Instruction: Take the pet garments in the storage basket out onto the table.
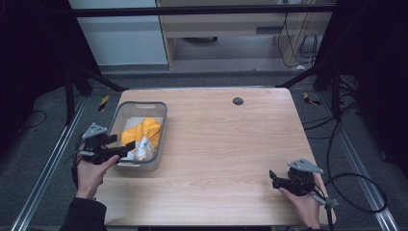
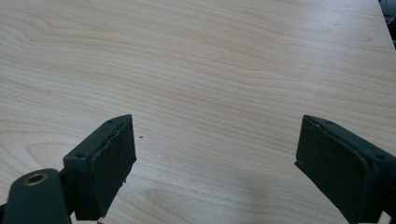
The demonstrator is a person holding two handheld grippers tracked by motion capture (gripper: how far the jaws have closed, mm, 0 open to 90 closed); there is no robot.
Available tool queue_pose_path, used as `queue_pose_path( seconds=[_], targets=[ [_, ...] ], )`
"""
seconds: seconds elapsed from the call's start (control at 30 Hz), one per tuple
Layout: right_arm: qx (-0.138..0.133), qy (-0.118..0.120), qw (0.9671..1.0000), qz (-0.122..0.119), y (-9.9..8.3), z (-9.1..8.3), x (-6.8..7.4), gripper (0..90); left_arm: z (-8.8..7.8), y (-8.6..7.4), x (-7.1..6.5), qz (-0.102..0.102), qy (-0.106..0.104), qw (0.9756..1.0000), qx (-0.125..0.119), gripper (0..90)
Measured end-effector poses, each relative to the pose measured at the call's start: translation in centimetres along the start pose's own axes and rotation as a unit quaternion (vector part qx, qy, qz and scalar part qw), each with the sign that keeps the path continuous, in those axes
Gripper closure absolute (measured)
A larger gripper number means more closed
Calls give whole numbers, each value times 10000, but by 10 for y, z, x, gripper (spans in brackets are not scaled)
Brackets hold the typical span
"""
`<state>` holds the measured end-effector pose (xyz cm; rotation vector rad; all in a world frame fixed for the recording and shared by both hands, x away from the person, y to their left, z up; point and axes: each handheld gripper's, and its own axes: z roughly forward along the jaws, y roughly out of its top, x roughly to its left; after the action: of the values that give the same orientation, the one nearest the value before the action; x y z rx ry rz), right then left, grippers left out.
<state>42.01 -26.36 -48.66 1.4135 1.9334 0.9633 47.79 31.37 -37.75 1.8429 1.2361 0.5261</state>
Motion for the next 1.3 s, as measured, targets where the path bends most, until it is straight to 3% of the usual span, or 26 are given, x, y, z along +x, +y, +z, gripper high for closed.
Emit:
queue_pose_path(
  seconds=[0.43,0.87,1.3],
  targets=[
    [41,24,10000,-55,0,2,1,121,19,16,-1,141,-21,9987,485,181],
    [37,25,10000,-56,0,2,1,128,40,26,2,227,-23,9947,1007,186],
    [-2,27,9999,-100,1,2,1,161,58,30,0,291,13,9904,1348,212]
  ],
)
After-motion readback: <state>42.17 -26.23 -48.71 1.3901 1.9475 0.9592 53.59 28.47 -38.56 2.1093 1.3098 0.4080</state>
